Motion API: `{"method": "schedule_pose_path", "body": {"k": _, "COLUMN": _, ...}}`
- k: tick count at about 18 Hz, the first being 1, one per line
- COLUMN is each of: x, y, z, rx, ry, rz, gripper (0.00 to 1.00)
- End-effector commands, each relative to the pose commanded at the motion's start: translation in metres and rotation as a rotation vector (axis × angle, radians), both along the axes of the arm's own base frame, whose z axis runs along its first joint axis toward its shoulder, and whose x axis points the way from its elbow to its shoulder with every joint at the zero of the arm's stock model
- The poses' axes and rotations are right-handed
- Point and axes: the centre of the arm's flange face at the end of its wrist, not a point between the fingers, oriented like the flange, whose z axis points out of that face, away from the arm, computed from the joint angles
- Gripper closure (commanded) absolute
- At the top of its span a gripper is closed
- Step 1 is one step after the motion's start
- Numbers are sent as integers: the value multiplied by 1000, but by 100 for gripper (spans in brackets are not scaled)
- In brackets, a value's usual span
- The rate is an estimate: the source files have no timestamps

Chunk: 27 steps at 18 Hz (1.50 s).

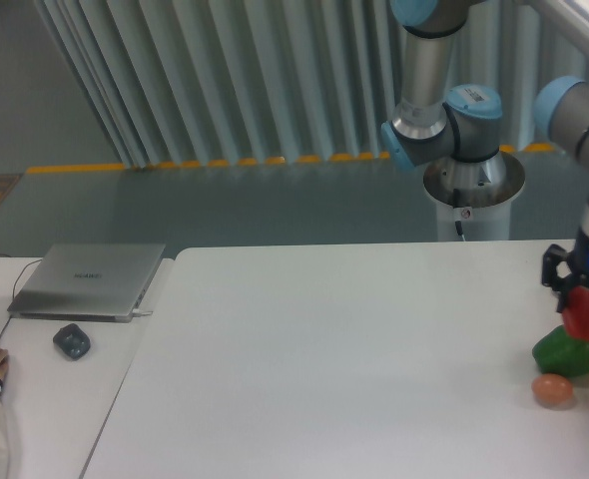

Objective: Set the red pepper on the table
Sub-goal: 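Lower the held red pepper onto the table beside the green pepper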

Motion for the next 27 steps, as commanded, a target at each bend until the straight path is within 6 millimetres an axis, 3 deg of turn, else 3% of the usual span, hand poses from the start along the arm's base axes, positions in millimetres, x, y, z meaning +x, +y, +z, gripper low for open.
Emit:
{"method": "schedule_pose_path", "body": {"k": 5, "x": 26, "y": 35, "z": -13, "rx": 24, "ry": 17, "rz": 77, "gripper": 37}}
{"method": "schedule_pose_path", "body": {"k": 10, "x": 59, "y": 66, "z": -35, "rx": 19, "ry": 21, "rz": 35, "gripper": 37}}
{"method": "schedule_pose_path", "body": {"k": 15, "x": 70, "y": 67, "z": -62, "rx": -13, "ry": 34, "rz": 14, "gripper": 37}}
{"method": "schedule_pose_path", "body": {"k": 22, "x": 72, "y": 70, "z": -73, "rx": -50, "ry": 60, "rz": 11, "gripper": 37}}
{"method": "schedule_pose_path", "body": {"k": 27, "x": 82, "y": 70, "z": -93, "rx": -79, "ry": 32, "rz": 0, "gripper": 33}}
